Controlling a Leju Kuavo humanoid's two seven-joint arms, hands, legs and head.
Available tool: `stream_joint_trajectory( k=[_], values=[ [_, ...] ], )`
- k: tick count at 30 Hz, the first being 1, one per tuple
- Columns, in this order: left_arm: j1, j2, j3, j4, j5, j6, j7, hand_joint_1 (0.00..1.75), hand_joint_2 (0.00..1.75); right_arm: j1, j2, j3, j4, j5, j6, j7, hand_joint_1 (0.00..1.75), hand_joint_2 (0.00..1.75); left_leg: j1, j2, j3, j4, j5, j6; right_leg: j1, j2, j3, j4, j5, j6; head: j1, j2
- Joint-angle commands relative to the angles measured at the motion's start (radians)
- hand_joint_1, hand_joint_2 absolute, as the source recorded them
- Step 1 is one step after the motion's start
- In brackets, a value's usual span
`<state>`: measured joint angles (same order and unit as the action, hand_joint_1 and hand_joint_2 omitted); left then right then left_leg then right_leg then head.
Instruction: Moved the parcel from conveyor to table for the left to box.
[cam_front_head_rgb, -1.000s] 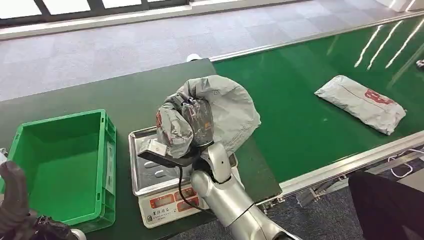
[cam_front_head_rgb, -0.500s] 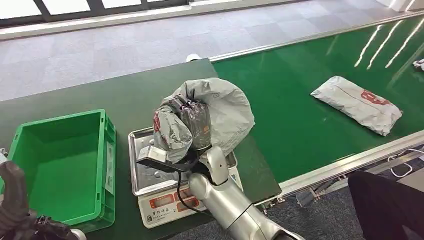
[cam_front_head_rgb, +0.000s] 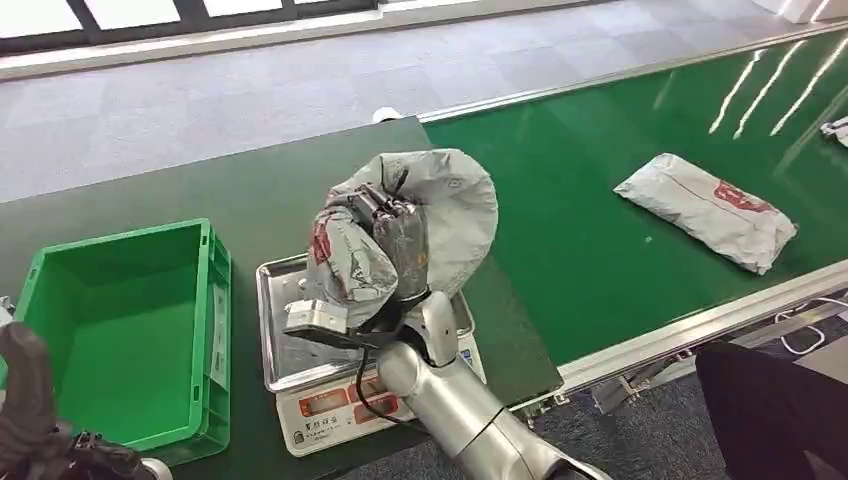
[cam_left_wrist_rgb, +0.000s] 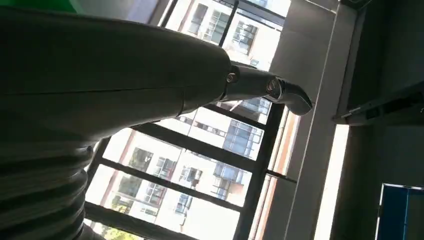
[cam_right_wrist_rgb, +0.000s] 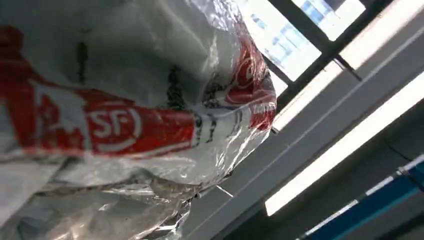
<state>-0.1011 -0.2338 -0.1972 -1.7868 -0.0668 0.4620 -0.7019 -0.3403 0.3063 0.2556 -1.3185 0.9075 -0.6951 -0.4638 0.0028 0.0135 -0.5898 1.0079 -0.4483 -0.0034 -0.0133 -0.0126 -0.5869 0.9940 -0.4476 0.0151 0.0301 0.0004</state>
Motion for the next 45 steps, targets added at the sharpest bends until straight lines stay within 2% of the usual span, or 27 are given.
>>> stream_joint_trajectory(
  k=[1, 2, 4, 8, 11, 15, 16, 20, 24, 27, 31, 34, 37, 38, 39, 40, 45],
  values=[
    [0.018, 0.013, -0.048, 0.020, -0.003, 0.015, 0.004, 0.00, 1.75, -0.060, 0.043, -0.307, -0.538, -0.111, -0.003, -0.132, 1.75, 1.75, 0.000, -0.009, -0.006, 0.003, 0.000, 0.000, 0.000, -0.007, -0.004, 0.003, -0.002, 0.000, 0.000, 0.000],
    [0.022, 0.014, -0.046, 0.017, -0.002, 0.014, 0.004, 0.00, 1.75, -0.075, 0.043, -0.334, -0.524, -0.135, -0.003, -0.150, 1.75, 1.75, -0.001, -0.004, -0.004, 0.002, 0.001, 0.000, -0.001, -0.003, -0.004, 0.002, -0.001, 0.000, 0.000, 0.000],
    [0.024, 0.013, -0.040, 0.015, -0.001, 0.013, 0.004, 0.00, 1.75, -0.085, 0.043, -0.369, -0.508, -0.170, -0.003, -0.189, 1.75, 1.75, 0.000, -0.008, -0.003, 0.001, 0.000, 0.001, 0.000, -0.005, 0.000, 0.000, -0.001, 0.000, 0.000, 0.000],
    [0.032, 0.015, -0.038, 0.007, -0.004, 0.018, 0.004, 0.00, 1.75, -0.096, 0.043, -0.427, -0.476, -0.244, -0.003, -0.234, 1.75, 1.75, 0.000, -0.004, -0.001, 0.000, 0.000, 0.000, 0.000, -0.003, 0.001, -0.001, 0.000, 0.000, 0.000, 0.000],
    [0.037, 0.018, -0.040, 0.001, -0.005, 0.027, 0.004, 0.00, 1.75, -0.106, 0.043, -0.427, -0.455, -0.233, -0.003, -0.228, 1.75, 1.75, 0.000, -0.005, -0.001, -0.001, 0.000, 0.000, 0.000, -0.003, 0.002, -0.001, 0.000, -0.001, 0.000, 0.000],
    [0.056, 0.029, -0.048, -0.010, -0.011, 0.049, 0.004, 0.00, 1.75, -0.117, 0.043, -0.357, -0.332, -0.189, -0.003, -0.122, 1.75, 1.75, -0.001, 0.000, 0.001, 0.000, -0.001, 0.000, -0.001, 0.002, 0.001, -0.001, 0.001, 0.000, 0.000, 0.000],
    [0.058, 0.040, -0.050, -0.011, -0.005, 0.054, 0.004, 0.00, 1.75, -0.133, 0.043, -0.359, -0.301, -0.219, -0.003, -0.114, 1.75, 1.75, 0.000, 0.001, 0.001, -0.001, -0.001, 0.000, 0.000, 0.003, 0.002, -0.002, 0.001, -0.001, 0.000, 0.000],
    [0.063, 0.044, -0.057, -0.012, -0.001, 0.060, 0.004, 0.00, 1.75, -0.137, 0.043, -0.426, -0.330, -0.317, -0.003, -0.164, 1.75, 1.75, 0.000, 0.000, 0.001, -0.001, 0.000, 0.000, 0.000, 0.001, 0.002, -0.001, 0.001, 0.000, 0.000, 0.000],
    [0.063, 0.043, -0.063, -0.011, 0.000, 0.070, 0.004, 0.00, 1.75, -0.162, 0.043, -0.494, -0.340, -0.278, -0.003, -0.139, 1.75, 1.75, 0.000, -0.004, 0.000, -0.001, 0.000, 0.000, 0.000, -0.001, 0.002, -0.002, 0.000, 0.000, 0.000, 0.000],
    [0.061, 0.042, -0.065, -0.008, 0.001, 0.073, 0.004, 0.00, 1.75, -0.190, 0.043, -0.547, -0.309, -0.178, -0.003, -0.112, 1.75, 1.75, 0.000, -0.002, 0.000, 0.000, 0.000, 0.000, 0.000, -0.001, 0.001, -0.001, 0.000, 0.000, 0.000, 0.000],
    [0.059, 0.041, -0.065, -0.006, -0.001, 0.075, 0.004, 0.00, 1.75, -0.188, 0.043, -0.549, -0.290, -0.157, -0.003, -0.109, 1.75, 1.75, 0.000, -0.003, 0.000, -0.001, 0.000, 0.000, 0.000, -0.001, 0.002, -0.002, 0.001, 0.000, 0.000, 0.000],
    [0.067, 0.043, -0.059, -0.021, -0.003, 0.081, 0.004, 0.00, 1.75, -0.234, 0.043, -0.496, -0.126, 0.174, -0.003, 0.050, 1.75, 1.75, 0.000, -0.001, 0.001, -0.002, 0.000, 0.000, 0.000, 0.002, 0.003, -0.003, 0.002, -0.001, 0.000, 0.000],
    [0.073, 0.046, -0.044, -0.033, -0.006, 0.071, 0.004, 0.00, 1.75, -0.305, -0.021, -0.393, 0.072, 0.447, 0.017, 0.263, 1.75, 1.75, 0.000, 0.007, 0.002, -0.002, 0.000, 0.000, 0.000, 0.009, 0.001, -0.002, 0.003, -0.001, 0.000, 0.000],
    [0.075, 0.047, -0.039, -0.042, -0.009, 0.071, 0.004, 0.00, 1.75, -0.330, -0.054, -0.325, 0.117, 0.624, 0.145, 0.402, 1.75, 1.75, 0.000, 0.006, 0.001, -0.001, -0.001, 0.000, 0.000, 0.007, 0.001, -0.001, 0.002, -0.001, 0.000, 0.000],
    [0.075, 0.047, -0.039, -0.042, -0.009, 0.071, 0.004, 0.00, 1.75, -0.330, -0.054, -0.325, 0.117, 0.624, 0.145, 0.402, 1.75, 1.75, 0.000, 0.005, 0.001, 0.000, 0.000, 0.000, 0.000, 0.006, 0.000, 0.000, 0.002, 0.000, 0.000, 0.000],
    [0.078, 0.046, -0.028, -0.044, -0.007, 0.055, 0.004, 0.00, 1.75, -0.353, -0.086, -0.250, 0.135, 0.663, 0.141, 0.493, 1.75, 1.75, 0.000, 0.003, 0.000, 0.000, 0.000, 0.000, 0.000, 0.004, 0.001, 0.000, 0.001, 0.000, 0.000, 0.000],
    [0.078, 0.046, -0.028, -0.044, -0.007, 0.055, 0.004, 0.00, 1.75, -0.353, -0.086, -0.250, 0.135, 0.663, 0.141, 0.493, 1.75, 1.75, 0.001, -0.002, 0.000, -0.001, 0.003, 0.000, 0.001, 0.000, 0.002, -0.001, 0.001, -0.001, 0.000, 0.000]
  ],
)
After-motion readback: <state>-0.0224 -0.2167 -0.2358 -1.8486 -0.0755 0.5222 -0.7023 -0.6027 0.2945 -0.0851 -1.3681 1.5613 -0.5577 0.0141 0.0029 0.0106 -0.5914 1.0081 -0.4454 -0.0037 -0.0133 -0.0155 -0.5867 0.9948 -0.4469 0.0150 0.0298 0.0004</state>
